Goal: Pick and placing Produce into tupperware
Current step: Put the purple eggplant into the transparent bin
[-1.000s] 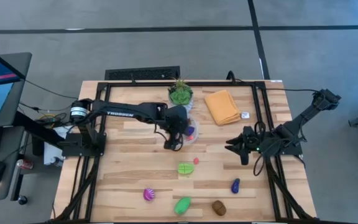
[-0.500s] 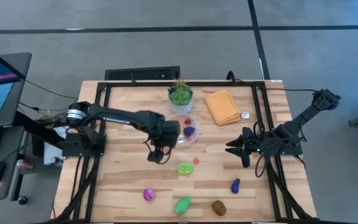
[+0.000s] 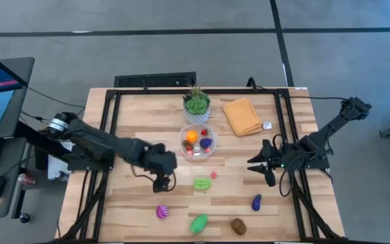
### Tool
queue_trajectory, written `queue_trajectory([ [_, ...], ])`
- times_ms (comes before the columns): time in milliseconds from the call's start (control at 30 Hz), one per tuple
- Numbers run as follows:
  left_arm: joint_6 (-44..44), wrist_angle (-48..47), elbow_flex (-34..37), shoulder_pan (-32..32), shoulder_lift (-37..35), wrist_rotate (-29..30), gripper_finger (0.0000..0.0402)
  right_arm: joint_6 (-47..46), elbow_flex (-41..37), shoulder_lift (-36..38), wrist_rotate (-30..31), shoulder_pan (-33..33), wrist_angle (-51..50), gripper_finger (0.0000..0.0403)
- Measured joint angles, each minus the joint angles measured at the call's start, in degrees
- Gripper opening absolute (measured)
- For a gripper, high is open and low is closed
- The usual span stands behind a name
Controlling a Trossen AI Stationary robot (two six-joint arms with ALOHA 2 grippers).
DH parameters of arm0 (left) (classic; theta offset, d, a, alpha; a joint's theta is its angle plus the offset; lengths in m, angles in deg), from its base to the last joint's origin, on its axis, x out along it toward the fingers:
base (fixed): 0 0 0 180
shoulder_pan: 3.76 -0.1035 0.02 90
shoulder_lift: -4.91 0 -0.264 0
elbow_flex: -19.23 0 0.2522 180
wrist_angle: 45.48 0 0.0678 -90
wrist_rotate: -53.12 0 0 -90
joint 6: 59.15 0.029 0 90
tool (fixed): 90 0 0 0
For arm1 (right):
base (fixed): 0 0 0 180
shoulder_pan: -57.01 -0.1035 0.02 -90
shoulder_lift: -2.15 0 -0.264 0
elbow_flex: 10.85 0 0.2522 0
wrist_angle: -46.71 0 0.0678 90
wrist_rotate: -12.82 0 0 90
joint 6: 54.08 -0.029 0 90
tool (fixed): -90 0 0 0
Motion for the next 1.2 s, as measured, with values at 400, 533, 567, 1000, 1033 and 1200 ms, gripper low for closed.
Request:
queue_trajectory([
  [400, -24.44, 0.09, 5.16, 14.7, -4.7, 19.26, 0.0302, -6.95, 0.0, 0.0, -22.57, -1.33, -0.61, 0.0169],
  [533, -27.88, -0.17, 6.07, 17.34, -4.7, 22.22, 0.0302, -9.27, 0.09, -0.09, -28.96, -3.78, -0.22, 0.0169],
  [567, -28.67, -0.09, 6.07, 18.01, -4.7, 23.34, 0.0302, -9.14, 0.4, -0.42, -29.52, -4.32, -0.45, 0.0169],
  [1000, -42.8, -4.67, 6.07, 26.35, -4.7, 32.78, 0.0302, 14.65, 13.38, -23.74, -29.32, -7.88, -7.43, 0.0169],
  [1033, -43.36, -4.76, 6.07, 26.69, -4.7, 33.07, 0.0302, 15.88, 14.57, -25.58, -29.11, -7.74, -8.7, 0.0169],
  [1200, -45.44, -5.97, 6.05, 27.93, -4.7, 33.91, 0.0302, 20.66, 18.63, -32.18, -29.52, -6.44, -10.82, 0.018],
])
